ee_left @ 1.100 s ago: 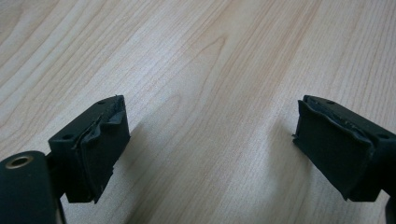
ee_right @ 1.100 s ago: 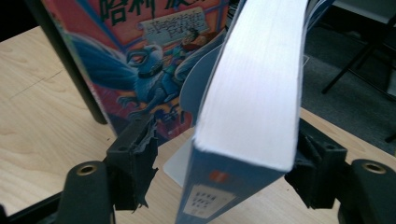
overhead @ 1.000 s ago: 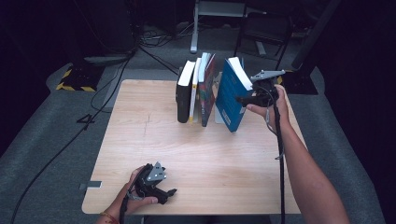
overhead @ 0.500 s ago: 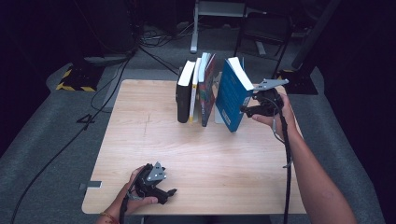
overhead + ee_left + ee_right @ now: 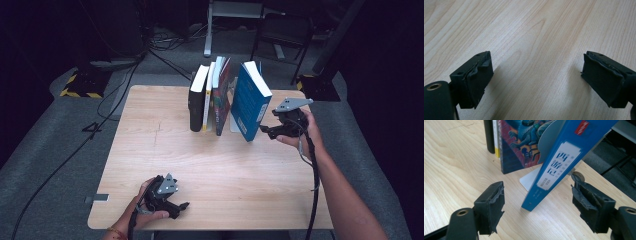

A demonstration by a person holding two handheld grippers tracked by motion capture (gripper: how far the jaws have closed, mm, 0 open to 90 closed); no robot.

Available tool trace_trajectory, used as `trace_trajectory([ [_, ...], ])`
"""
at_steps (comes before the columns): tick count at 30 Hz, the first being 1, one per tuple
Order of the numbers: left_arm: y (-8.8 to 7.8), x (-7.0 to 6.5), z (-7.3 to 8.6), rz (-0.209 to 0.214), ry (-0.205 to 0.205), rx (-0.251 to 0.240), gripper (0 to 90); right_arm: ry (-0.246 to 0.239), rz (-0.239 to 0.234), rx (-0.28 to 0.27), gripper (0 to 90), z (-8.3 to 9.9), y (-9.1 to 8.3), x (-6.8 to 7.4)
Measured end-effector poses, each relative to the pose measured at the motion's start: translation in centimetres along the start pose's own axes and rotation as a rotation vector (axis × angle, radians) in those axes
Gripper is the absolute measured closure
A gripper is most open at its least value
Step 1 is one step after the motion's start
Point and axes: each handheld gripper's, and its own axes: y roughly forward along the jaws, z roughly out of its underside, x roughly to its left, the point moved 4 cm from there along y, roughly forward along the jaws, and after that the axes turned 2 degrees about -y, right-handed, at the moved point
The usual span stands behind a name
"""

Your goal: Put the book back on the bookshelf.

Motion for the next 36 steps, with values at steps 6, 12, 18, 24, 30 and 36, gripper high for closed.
trace_trajectory([
  [6,0.0,0.0,0.0,0.001,0.001,0.001,10.2,-0.021,0.001,0.016,24.9,1.3,-0.2,0.8],
  [12,0.0,0.0,0.0,0.000,0.001,0.000,10.2,-0.035,0.003,0.031,24.5,3.0,-0.3,1.7],
  [18,0.0,0.0,0.0,0.000,0.000,0.000,10.2,-0.042,0.000,0.044,24.7,4.6,-0.3,2.4],
  [24,0.0,0.0,0.0,-0.001,-0.001,0.000,10.2,-0.047,0.001,0.046,24.8,6.3,-0.4,3.0],
  [30,0.0,0.0,0.0,-0.001,-0.001,0.000,10.2,-0.054,0.001,0.038,24.7,7.9,-0.8,3.6],
  [36,0.0,0.0,0.0,-0.001,0.000,-0.001,10.2,-0.040,0.000,0.025,24.4,10.0,-1.2,3.9],
])
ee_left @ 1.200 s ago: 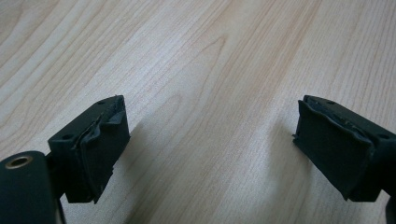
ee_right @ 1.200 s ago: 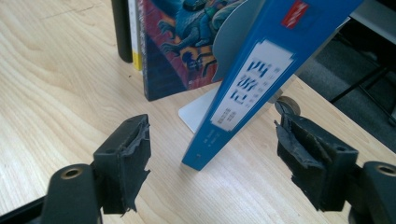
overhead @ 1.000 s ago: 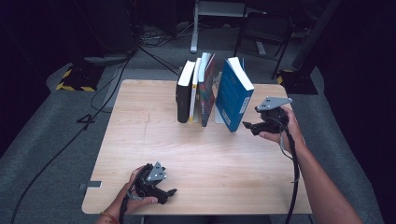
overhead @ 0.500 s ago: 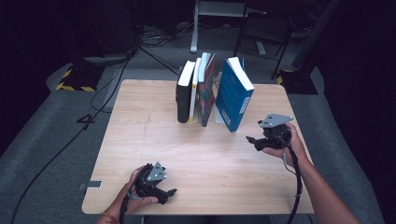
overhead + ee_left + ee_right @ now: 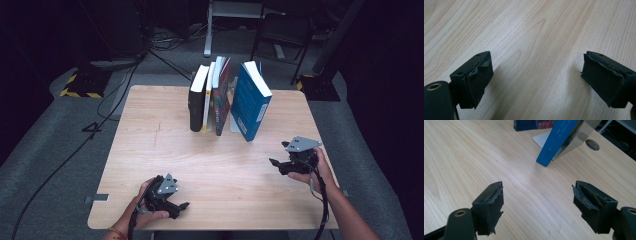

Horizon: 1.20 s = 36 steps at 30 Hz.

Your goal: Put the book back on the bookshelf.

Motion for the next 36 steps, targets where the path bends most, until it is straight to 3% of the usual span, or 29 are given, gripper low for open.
trace_trajectory([
  [14,0.0,0.0,0.0,-0.003,-0.005,-0.001,10.2,-0.003,0.004,-0.002,23.5,4.2,-1.3,0.6],
  [28,-0.1,0.0,0.1,-0.010,-0.012,-0.001,10.3,0.097,-0.033,0.028,23.0,9.6,-2.6,0.9],
  [36,-0.1,0.0,0.1,-0.010,-0.012,0.000,10.2,0.157,-0.033,0.023,21.9,12.3,-3.4,1.0],
])
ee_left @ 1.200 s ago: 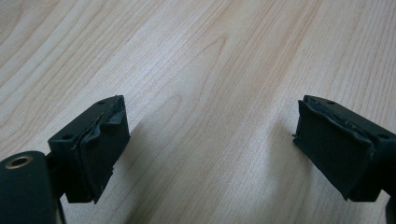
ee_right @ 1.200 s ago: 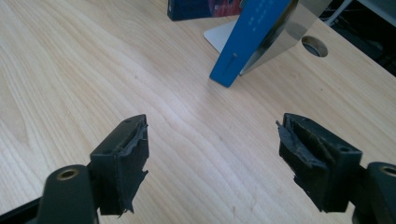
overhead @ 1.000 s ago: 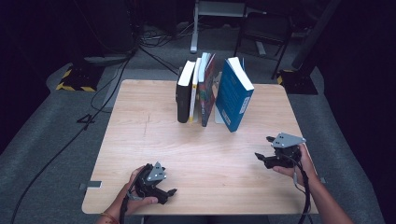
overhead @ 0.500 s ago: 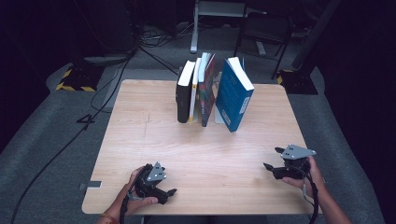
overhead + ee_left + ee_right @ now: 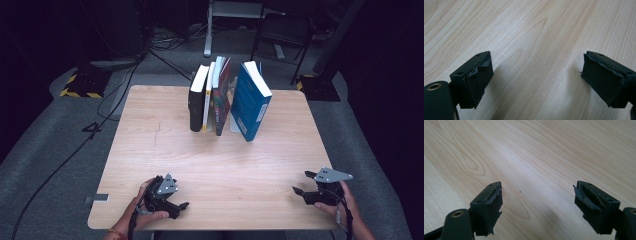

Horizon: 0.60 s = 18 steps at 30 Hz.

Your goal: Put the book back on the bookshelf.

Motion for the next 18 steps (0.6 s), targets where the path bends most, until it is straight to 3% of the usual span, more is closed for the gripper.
trace_trajectory([
  [7,0.0,0.0,0.0,-0.001,-0.002,-0.001,10.3,0.056,0.003,-0.020,21.1,1.7,-1.0,-0.1],
  [13,0.0,0.0,0.0,-0.002,-0.001,-0.001,10.3,0.117,0.014,0.000,18.6,3.8,-1.1,-0.5],
  [15,-0.1,0.0,0.1,-0.002,-0.003,-0.001,10.3,0.157,0.013,-0.008,19.1,4.1,-1.1,-0.7],
  [18,-0.1,0.0,0.2,-0.011,-0.012,-0.002,10.3,0.160,0.017,-0.004,18.2,4.0,-1.0,-0.8],
])
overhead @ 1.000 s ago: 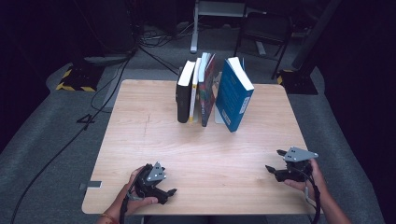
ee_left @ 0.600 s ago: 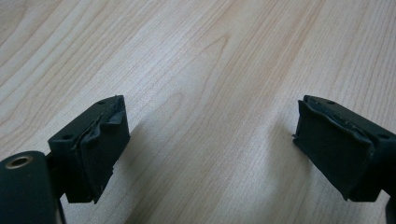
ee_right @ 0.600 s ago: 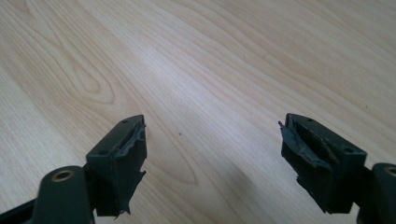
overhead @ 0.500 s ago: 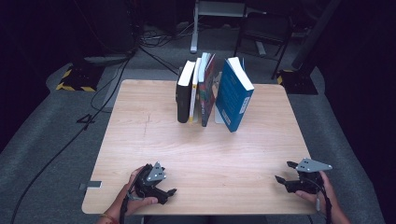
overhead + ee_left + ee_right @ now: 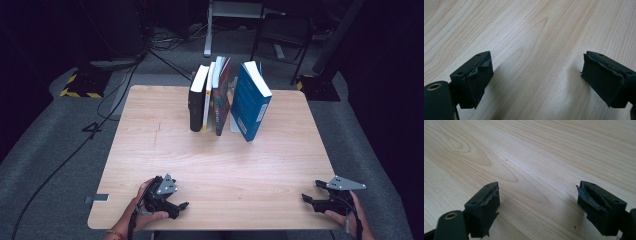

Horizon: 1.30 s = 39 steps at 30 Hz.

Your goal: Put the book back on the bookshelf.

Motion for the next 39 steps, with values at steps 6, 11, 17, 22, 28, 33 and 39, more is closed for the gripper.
trace_trajectory([
  [6,-0.03,0.02,0.02,-0.002,-0.003,0.002,10.3,-0.002,0.000,0.000,18.1,0.01,0.01,0.01],
  [11,0.00,0.06,-0.01,-0.001,0.001,0.002,10.1,-0.001,0.002,0.000,18.1,0.00,0.02,0.03],
  [17,0.01,0.06,-0.03,0.000,-0.001,0.004,10.1,0.006,0.011,-0.001,18.0,-0.04,0.07,0.08],
  [22,0.02,0.06,-0.03,0.000,-0.001,0.003,10.0,0.008,0.013,0.000,18.0,-0.05,0.09,0.09],
  [28,0.05,0.07,-0.05,0.002,-0.001,0.001,10.0,0.014,0.018,0.001,17.9,-0.15,0.19,0.09],
  [33,0.06,0.09,-0.06,0.002,-0.001,0.001,10.0,0.017,0.019,0.001,17.7,-0.38,0.45,0.03],
  [39,0.07,0.11,-0.08,0.003,0.000,0.001,10.0,0.017,0.019,0.001,17.7,-0.41,0.48,0.00],
])
